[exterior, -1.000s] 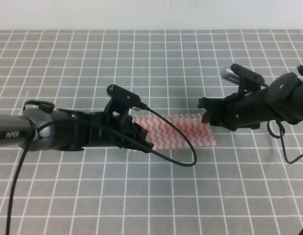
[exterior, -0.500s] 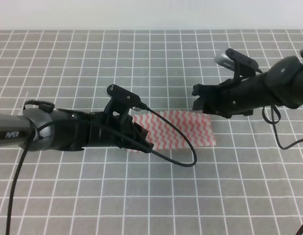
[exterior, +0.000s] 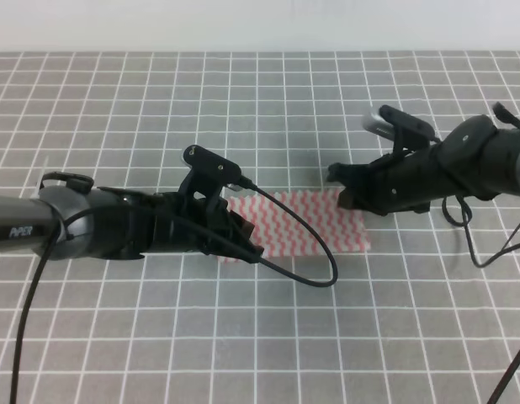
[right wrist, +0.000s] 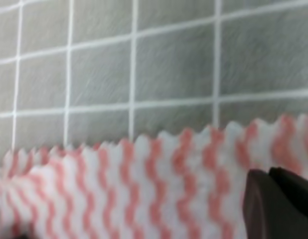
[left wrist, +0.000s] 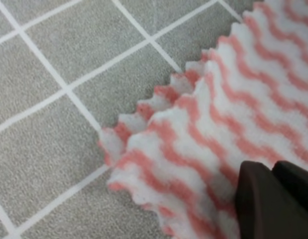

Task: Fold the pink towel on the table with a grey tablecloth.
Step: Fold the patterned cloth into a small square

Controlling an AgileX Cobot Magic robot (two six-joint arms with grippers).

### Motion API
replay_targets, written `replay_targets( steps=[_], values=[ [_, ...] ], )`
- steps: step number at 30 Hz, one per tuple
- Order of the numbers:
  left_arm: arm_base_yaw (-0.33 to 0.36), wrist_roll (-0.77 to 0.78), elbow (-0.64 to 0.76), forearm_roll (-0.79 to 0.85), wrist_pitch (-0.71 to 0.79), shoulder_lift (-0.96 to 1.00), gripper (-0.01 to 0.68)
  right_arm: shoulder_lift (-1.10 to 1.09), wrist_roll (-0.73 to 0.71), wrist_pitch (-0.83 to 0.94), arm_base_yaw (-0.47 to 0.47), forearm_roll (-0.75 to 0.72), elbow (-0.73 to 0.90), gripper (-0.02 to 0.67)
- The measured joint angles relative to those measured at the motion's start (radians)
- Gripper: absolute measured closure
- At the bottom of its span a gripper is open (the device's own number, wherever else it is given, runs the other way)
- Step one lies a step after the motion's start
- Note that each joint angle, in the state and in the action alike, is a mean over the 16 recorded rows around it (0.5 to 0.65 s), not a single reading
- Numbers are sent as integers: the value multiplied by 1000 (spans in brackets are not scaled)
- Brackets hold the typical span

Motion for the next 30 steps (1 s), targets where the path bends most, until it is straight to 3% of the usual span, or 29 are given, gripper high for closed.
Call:
replay_targets(
  steps=[11,30],
  values=[
    [0,-11,2,2,2,-45,636,-8,-31,-25,0,-25,0,663],
    [0,-205,14,127,8,-104,672,-55,-37,212,-1,-98,0,664]
  ],
)
